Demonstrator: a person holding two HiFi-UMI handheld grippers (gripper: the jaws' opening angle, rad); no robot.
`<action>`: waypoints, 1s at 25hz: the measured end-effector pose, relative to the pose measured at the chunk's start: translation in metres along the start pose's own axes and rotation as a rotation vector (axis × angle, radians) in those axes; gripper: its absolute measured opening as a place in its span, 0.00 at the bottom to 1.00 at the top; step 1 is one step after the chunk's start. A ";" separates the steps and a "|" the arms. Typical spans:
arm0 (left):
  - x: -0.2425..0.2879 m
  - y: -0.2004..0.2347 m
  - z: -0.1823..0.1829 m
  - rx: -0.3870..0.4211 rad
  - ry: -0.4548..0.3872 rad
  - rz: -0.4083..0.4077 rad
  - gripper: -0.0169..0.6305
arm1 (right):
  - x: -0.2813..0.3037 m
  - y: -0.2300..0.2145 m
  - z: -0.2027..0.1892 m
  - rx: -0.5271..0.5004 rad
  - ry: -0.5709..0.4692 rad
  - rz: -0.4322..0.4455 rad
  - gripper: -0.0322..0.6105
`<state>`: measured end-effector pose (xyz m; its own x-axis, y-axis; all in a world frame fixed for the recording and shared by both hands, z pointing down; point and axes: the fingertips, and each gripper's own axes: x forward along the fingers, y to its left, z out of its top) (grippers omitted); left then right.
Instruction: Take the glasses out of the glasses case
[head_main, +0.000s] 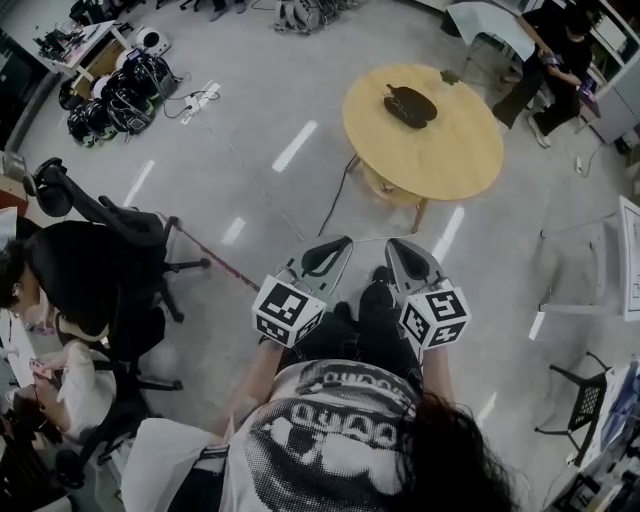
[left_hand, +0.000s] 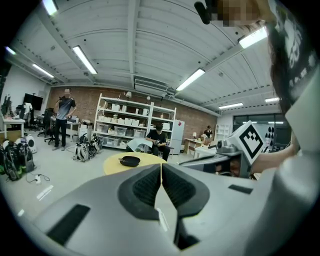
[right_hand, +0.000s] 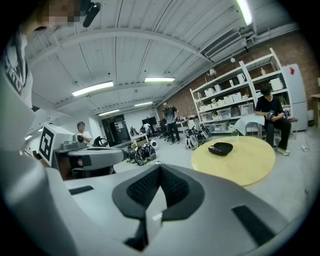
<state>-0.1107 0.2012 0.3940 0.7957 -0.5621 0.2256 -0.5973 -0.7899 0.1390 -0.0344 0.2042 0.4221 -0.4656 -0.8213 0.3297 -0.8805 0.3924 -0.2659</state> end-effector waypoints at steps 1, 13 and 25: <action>0.006 0.001 0.002 -0.005 0.001 0.000 0.05 | 0.002 -0.007 0.002 0.001 0.009 -0.002 0.05; 0.076 0.079 0.012 -0.073 0.021 0.140 0.05 | 0.094 -0.081 0.045 -0.020 0.052 0.103 0.05; 0.208 0.117 0.062 -0.078 0.002 0.163 0.05 | 0.153 -0.203 0.100 -0.017 0.067 0.142 0.05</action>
<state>-0.0085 -0.0231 0.3974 0.6877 -0.6805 0.2530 -0.7243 -0.6671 0.1744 0.0821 -0.0427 0.4365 -0.5895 -0.7282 0.3495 -0.8068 0.5095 -0.2992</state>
